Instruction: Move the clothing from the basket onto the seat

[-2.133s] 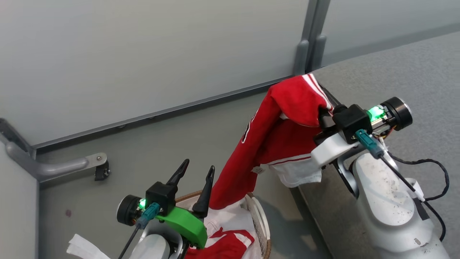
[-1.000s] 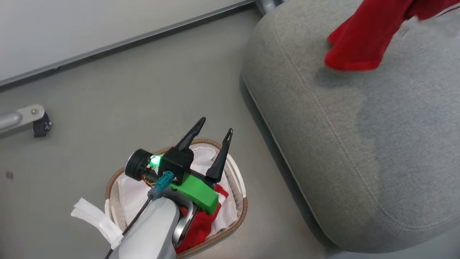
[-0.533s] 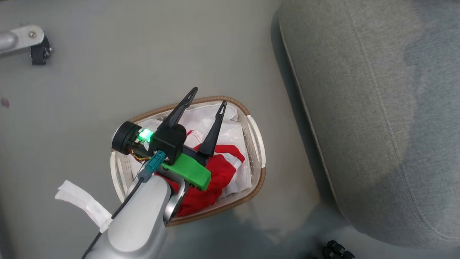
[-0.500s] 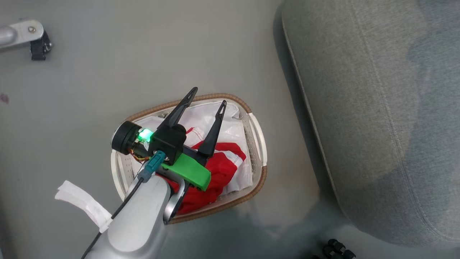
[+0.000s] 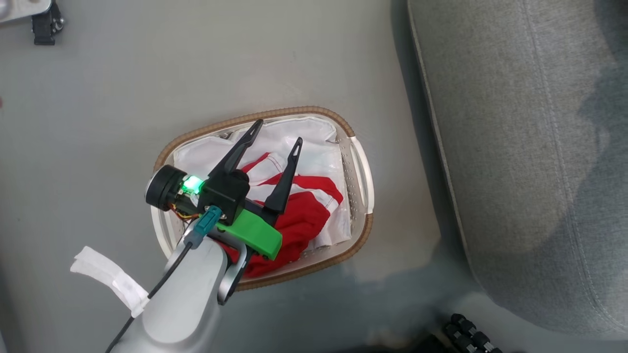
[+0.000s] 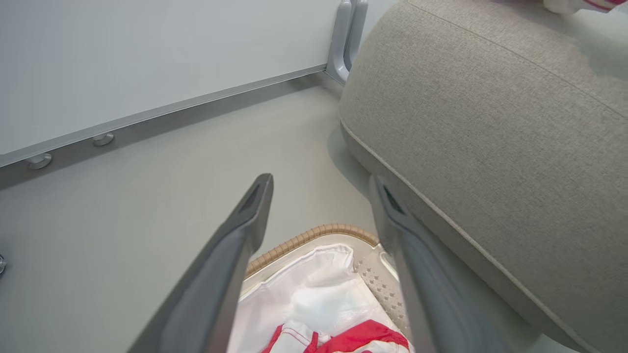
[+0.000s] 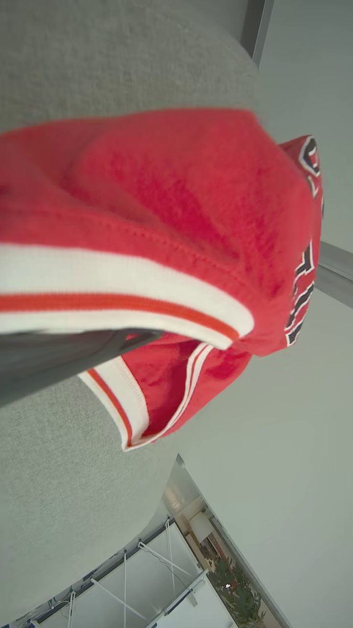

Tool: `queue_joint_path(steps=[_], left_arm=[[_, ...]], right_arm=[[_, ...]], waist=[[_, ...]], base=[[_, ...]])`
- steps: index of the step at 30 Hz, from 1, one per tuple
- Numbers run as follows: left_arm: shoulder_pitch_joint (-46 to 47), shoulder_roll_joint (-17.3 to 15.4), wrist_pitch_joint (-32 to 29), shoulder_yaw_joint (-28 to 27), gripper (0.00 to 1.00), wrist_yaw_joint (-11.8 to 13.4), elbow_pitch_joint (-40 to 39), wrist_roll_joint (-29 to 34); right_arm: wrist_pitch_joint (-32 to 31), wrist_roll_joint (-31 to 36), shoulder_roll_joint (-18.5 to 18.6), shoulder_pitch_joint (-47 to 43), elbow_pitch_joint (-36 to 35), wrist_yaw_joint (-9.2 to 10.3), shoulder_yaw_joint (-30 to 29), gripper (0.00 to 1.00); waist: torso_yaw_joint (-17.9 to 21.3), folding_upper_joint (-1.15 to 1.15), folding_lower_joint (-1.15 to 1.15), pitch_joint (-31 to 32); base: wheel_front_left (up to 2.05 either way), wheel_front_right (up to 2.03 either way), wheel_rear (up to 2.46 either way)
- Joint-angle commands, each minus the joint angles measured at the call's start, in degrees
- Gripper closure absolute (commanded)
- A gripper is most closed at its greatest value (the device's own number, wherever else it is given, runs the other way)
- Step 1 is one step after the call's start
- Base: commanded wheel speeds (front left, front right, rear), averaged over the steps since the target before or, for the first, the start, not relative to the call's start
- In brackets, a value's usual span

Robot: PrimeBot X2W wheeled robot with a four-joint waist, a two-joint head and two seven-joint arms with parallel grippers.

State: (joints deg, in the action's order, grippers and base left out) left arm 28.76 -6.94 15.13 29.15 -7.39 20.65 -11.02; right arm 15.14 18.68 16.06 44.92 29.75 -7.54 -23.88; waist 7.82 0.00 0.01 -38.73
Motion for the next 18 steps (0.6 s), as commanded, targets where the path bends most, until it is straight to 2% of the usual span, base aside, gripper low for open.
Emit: queue_joint_path(steps=[1,2,3,18], left_arm=[[-0.4,-0.5,0.0,-0.1,0.00,-0.2,0.1,0.1],[-0.5,-0.6,0.0,0.0,0.00,-0.2,0.2,0.1],[-0.7,-0.6,0.0,0.0,0.00,-0.2,0.3,0.0],[-3.8,-0.4,0.0,-1.1,0.00,-0.2,1.3,-1.2]], right_arm=[[0.0,0.0,-0.3,-1.4,-0.3,0.10,-0.2,0.69],[0.0,0.0,-0.5,-2.1,-0.5,0.10,-0.2,0.13],[0.0,0.0,-1.1,-2.9,-0.7,0.10,-0.2,0.00],[0.0,-1.4,-5.7,-19.4,-8.8,0.10,2.5,0.00]], waist=[[0.6,0.00,-0.01,0.5],[0.8,0.00,-0.01,0.8],[1.0,0.00,-0.01,1.1],[3.4,0.00,-0.01,7.7]], base=[[0.00,0.00,0.00],[0.00,0.00,0.00],[0.00,0.00,0.00],[0.00,0.00,0.00]])
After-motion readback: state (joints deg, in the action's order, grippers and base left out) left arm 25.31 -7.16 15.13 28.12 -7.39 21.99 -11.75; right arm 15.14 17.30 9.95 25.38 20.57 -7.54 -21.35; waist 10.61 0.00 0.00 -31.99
